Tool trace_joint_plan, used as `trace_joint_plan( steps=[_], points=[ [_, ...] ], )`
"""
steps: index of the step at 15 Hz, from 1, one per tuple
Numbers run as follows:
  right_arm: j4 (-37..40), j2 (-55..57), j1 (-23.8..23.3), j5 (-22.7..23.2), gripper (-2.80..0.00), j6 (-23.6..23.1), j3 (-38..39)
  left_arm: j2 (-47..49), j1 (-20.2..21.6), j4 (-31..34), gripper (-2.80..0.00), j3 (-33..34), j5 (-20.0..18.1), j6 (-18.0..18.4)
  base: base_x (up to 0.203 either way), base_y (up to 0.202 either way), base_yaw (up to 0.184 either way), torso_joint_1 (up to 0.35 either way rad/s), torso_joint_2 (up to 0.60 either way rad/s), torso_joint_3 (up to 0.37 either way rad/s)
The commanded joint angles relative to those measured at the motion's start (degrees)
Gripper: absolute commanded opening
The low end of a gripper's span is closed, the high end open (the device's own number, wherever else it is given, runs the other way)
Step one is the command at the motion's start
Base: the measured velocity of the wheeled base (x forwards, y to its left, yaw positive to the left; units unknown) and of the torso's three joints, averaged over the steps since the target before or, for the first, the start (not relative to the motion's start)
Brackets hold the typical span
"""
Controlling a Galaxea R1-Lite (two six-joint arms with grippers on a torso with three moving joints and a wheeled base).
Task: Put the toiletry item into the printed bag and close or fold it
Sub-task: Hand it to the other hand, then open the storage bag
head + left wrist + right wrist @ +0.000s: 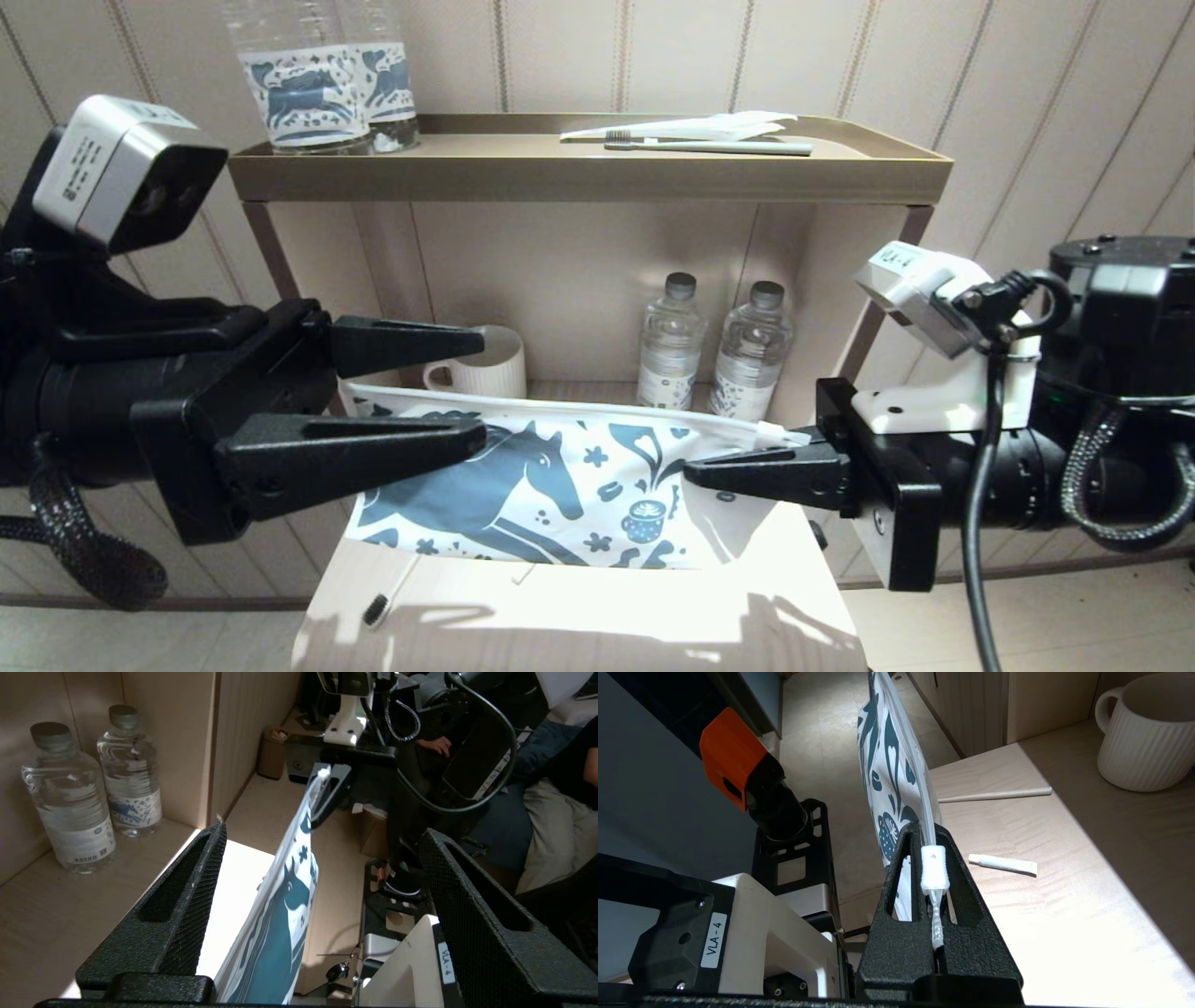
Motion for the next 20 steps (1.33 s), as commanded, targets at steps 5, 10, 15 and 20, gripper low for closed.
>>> trace_joint_plan(
  steps=[5,10,15,20],
  points=[
    [3.27,-0.60,0.54,0.29,-2.80,-1.66,-0.30,10.36,-7.95,15.70,0.00,-12.40,1.09,8.58,0.000,0.000,0.000,0.000,0.00,0.000],
    [3.20,0.38,0.39,0.29,-2.80,-2.26,-0.12,12.59,-10.97,20.11,0.00,-20.67,3.33,11.43,0.000,0.000,0.000,0.000,0.00,0.000],
    [3.27,0.20,0.46,0.29,-2.80,-2.53,0.04,11.45,-12.17,23.09,-2.80,-23.27,6.60,11.82,0.000,0.000,0.000,0.000,0.00,0.000],
    [3.47,-0.08,1.02,0.37,-2.80,-2.53,-0.18,15.24,-16.70,31.46,-2.80,-30.46,13.41,11.90,0.000,0.000,0.000,0.000,0.00,0.000]
  ],
)
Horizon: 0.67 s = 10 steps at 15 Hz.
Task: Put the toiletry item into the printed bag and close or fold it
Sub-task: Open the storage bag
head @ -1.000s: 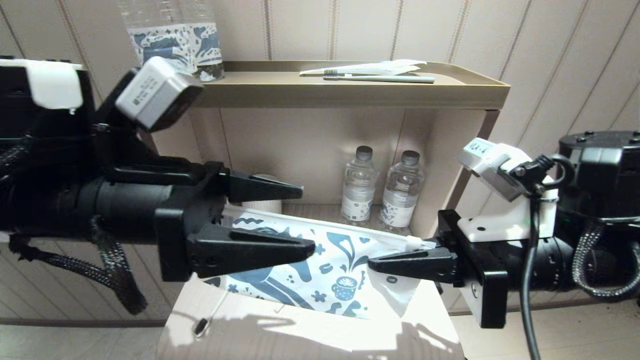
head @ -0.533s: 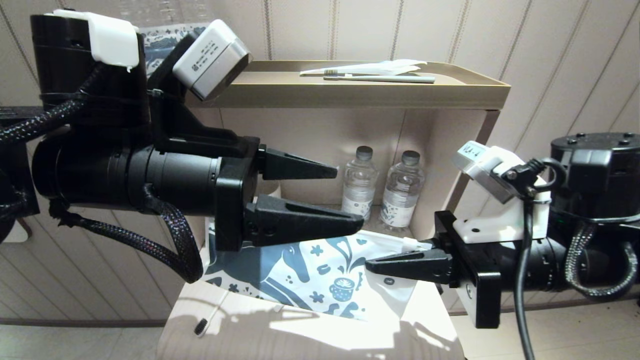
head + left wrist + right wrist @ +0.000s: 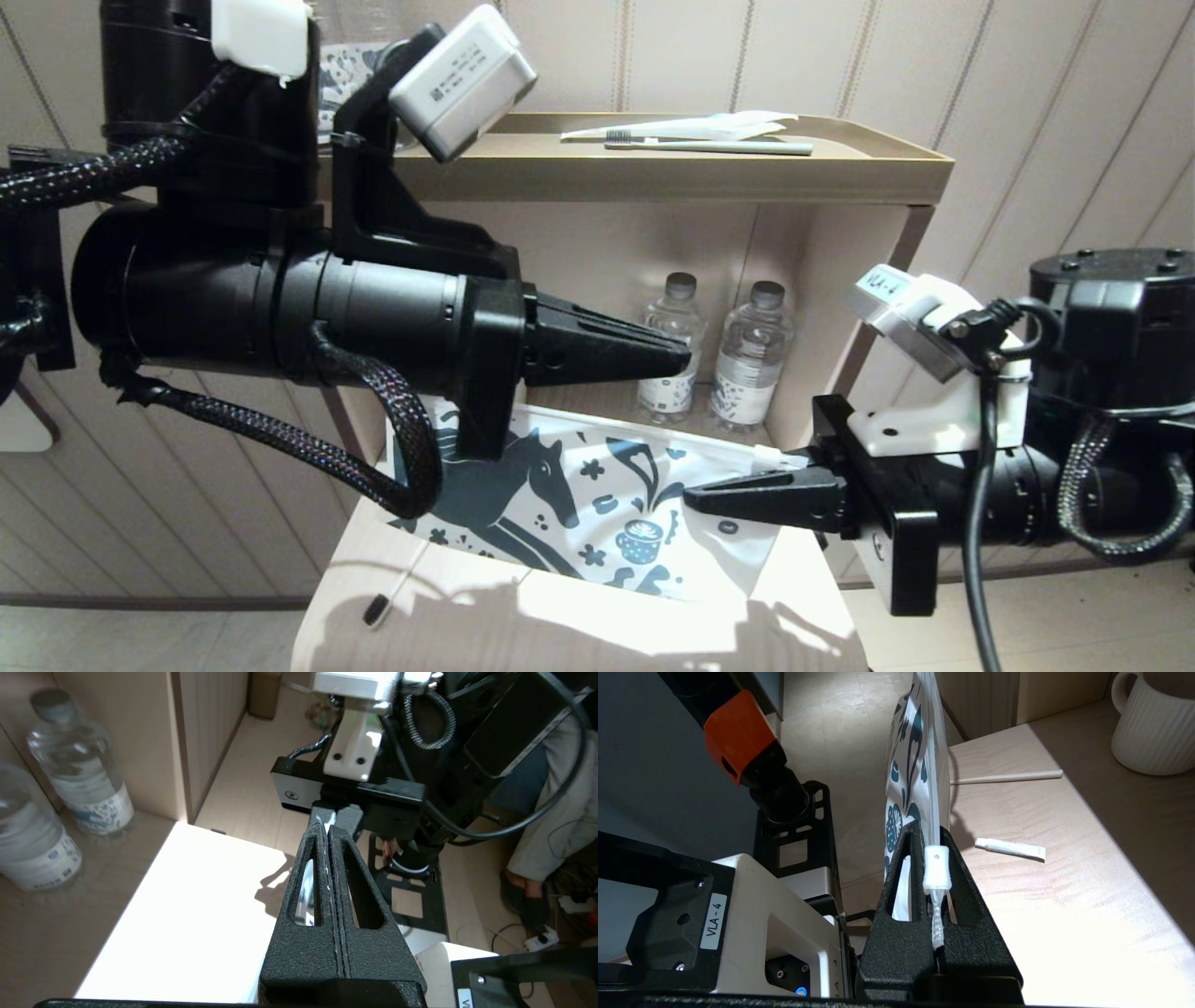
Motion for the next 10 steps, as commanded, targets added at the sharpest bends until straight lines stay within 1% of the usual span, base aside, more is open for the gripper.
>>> trace_joint_plan(
  steps=[1,3,5,6,7,8,10],
  points=[
    [0.09,-0.12,1.02,0.15,-2.80,-0.02,-0.18,1.72,-2.06,1.39,-2.80,-2.32,1.33,0.05,0.000,0.000,0.000,0.000,0.00,0.000],
    [2.32,-0.31,1.22,0.10,-2.80,-0.02,-0.90,2.53,-3.19,3.00,-2.80,-4.33,3.48,0.13,0.000,0.000,0.000,0.000,0.00,0.000],
    [2.85,-0.49,2.19,0.04,-2.80,-0.02,-1.07,3.29,-4.16,5.51,-2.80,-5.75,4.20,0.15,0.000,0.000,0.000,0.000,0.00,0.000],
    [2.85,-0.58,2.46,0.04,-2.80,-0.02,-1.07,3.29,-4.86,5.53,-2.80,-5.77,4.43,0.15,0.000,0.000,0.000,0.000,0.00,0.000],
    [2.85,-0.58,2.72,0.04,-2.80,-0.02,-1.07,3.29,-5.90,5.37,0.00,-5.67,5.74,0.15,0.000,0.000,0.000,0.000,0.00,0.000],
    [2.85,-0.67,2.81,-0.04,-2.80,-0.02,-1.07,3.29,-6.92,5.29,0.00,-5.47,7.84,0.15,0.000,0.000,0.000,0.000,0.00,0.000],
    [2.85,-1.37,2.81,0.02,-2.80,-0.02,-1.07,3.99,-7.62,5.27,0.00,-5.68,8.12,0.15,0.000,0.000,0.000,0.000,0.00,0.000]
  ],
)
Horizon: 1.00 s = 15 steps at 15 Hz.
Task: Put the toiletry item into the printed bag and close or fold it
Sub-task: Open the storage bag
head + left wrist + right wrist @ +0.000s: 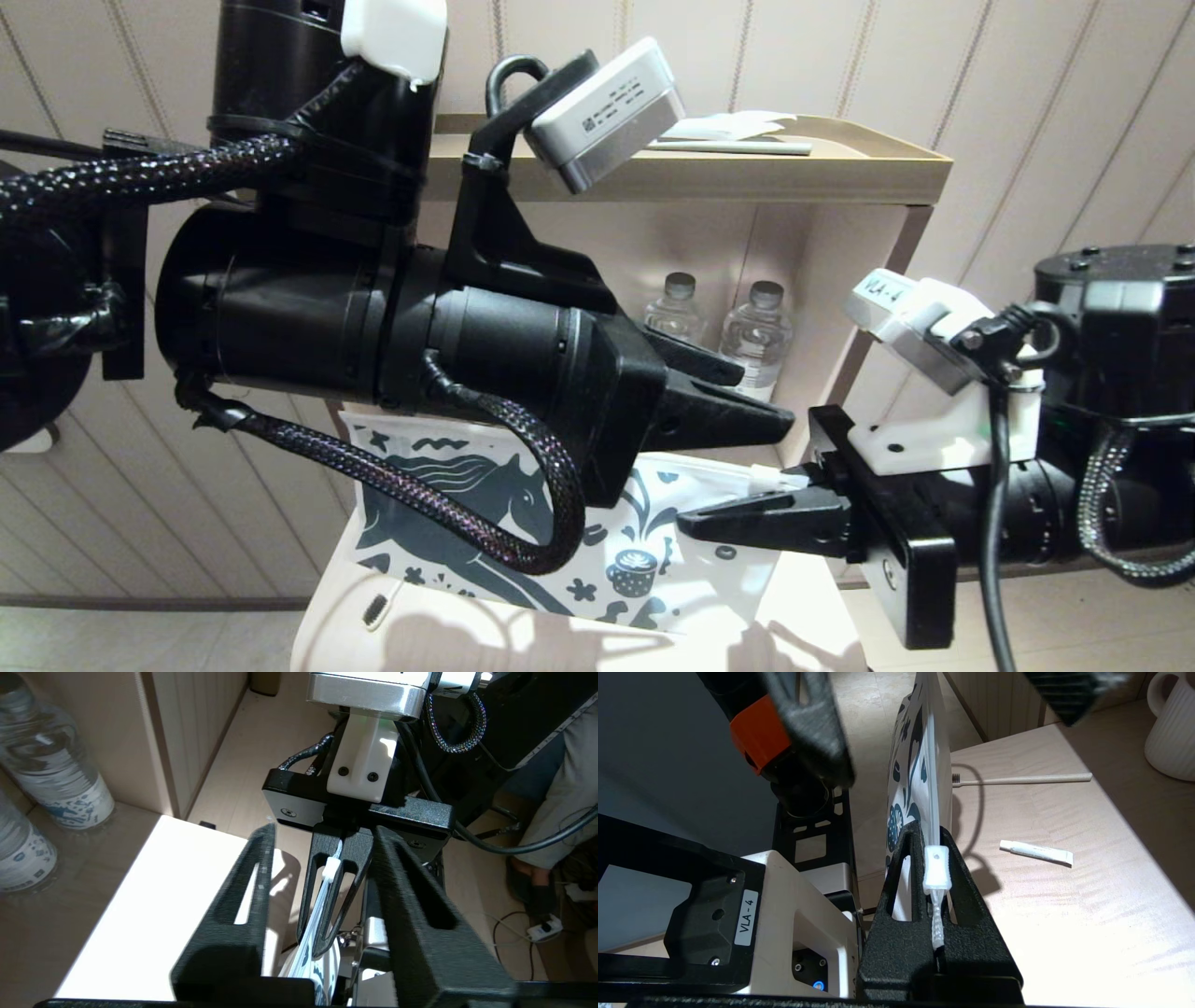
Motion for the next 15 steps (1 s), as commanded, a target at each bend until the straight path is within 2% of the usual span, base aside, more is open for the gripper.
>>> trace_joint_plan(
  steps=[1,10,15],
  points=[
    [-0.13,-0.46,0.08,0.23,-2.80,-0.05,-0.01,0.56,-0.47,-0.04,0.00,-0.11,-0.38,-0.09,0.000,0.000,0.000,0.000,0.00,0.000],
    [-0.21,-0.55,0.08,0.22,-2.80,-0.14,0.25,1.13,-0.73,-0.39,0.00,3.21,0.50,0.26,0.000,0.000,0.000,0.000,0.00,0.000],
    [-0.30,-0.38,0.08,0.22,-2.80,-0.14,0.34,1.59,-0.81,-0.39,0.00,3.63,1.62,2.25,0.000,0.000,0.000,0.000,0.00,0.000]
  ],
)
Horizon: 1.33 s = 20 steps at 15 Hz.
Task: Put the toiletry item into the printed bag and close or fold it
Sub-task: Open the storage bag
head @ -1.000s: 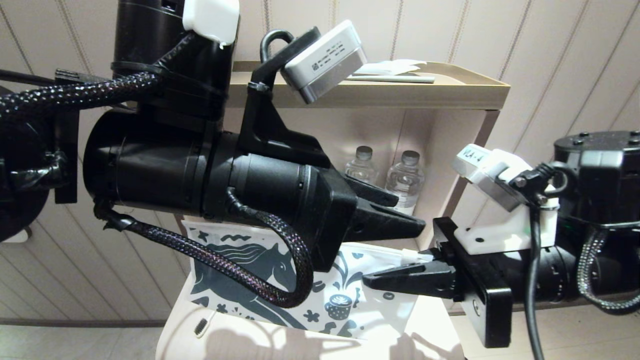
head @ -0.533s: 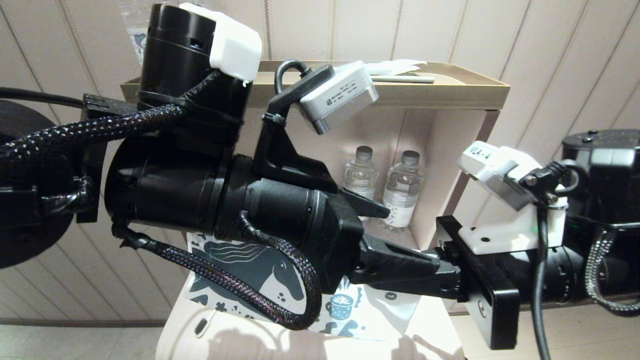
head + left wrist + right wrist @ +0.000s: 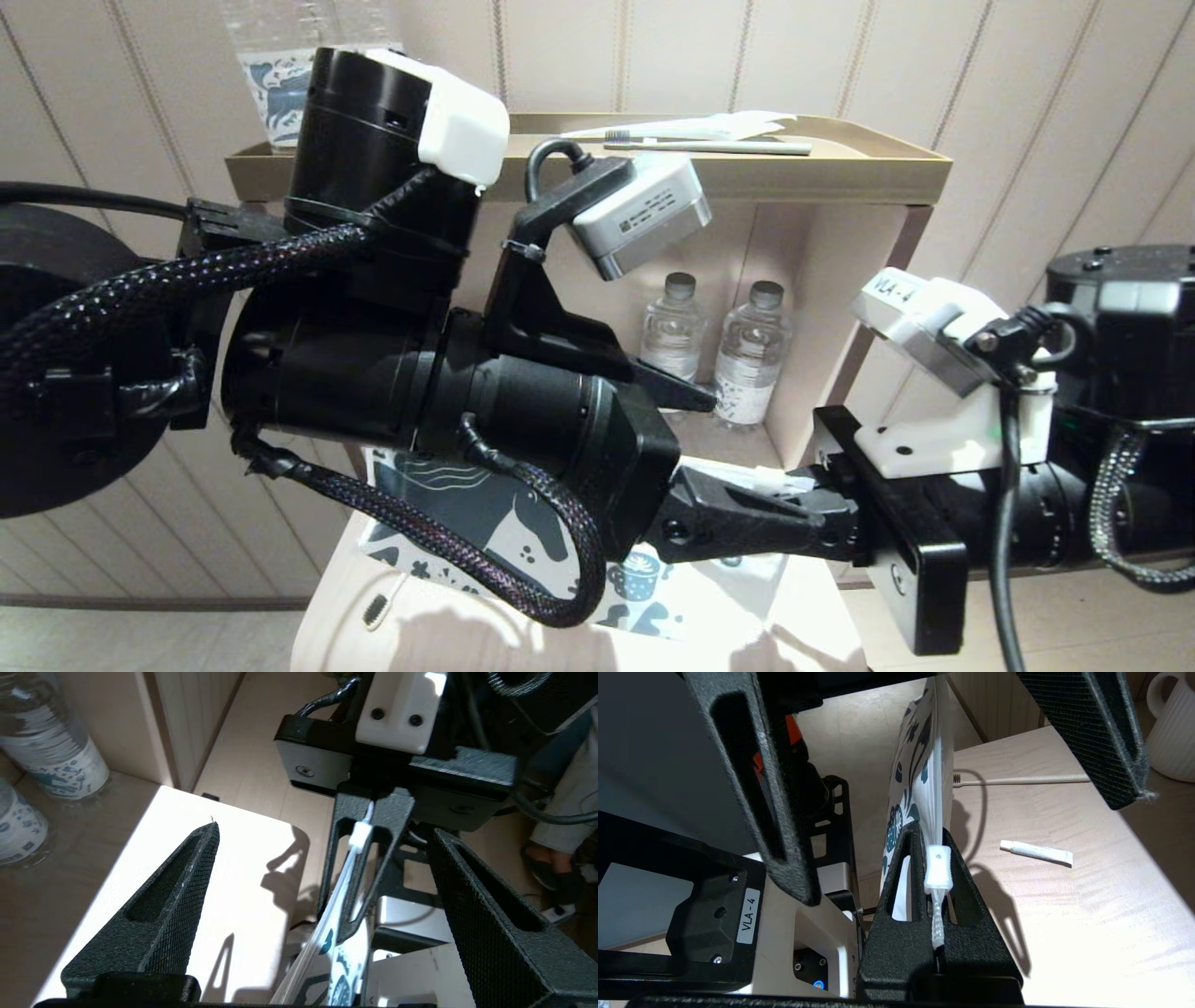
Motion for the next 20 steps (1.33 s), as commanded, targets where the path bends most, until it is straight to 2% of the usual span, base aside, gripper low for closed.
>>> trace_joint_plan(
  steps=[1,2,12,13,20],
  points=[
    [-0.17,0.16,0.04,0.28,-2.80,-0.03,-0.07,0.22,-0.05,0.03,0.00,0.64,1.08,0.93,0.000,0.000,0.000,0.000,0.00,0.000],
    [-0.17,0.16,0.04,0.27,-2.80,-0.03,-0.04,0.25,-0.05,-0.13,0.00,0.85,1.77,1.80,0.000,0.000,0.000,0.000,0.00,0.000],
    [-0.26,0.24,0.04,0.27,-2.80,-0.03,0.01,-0.18,-0.05,-0.95,0.00,0.77,2.15,2.17,0.000,0.000,0.000,0.000,0.00,0.000],
    [-0.26,0.24,0.04,0.35,-2.80,-0.03,0.01,-0.19,-0.05,-1.01,-2.80,0.93,2.15,2.17,0.000,0.000,0.000,0.000,0.00,0.000],
    [-0.34,0.33,0.04,0.27,-2.80,-0.03,0.01,-0.28,-0.05,-0.92,-2.80,1.02,1.45,2.09,0.000,0.000,0.000,0.000,0.00,0.000]
  ],
)
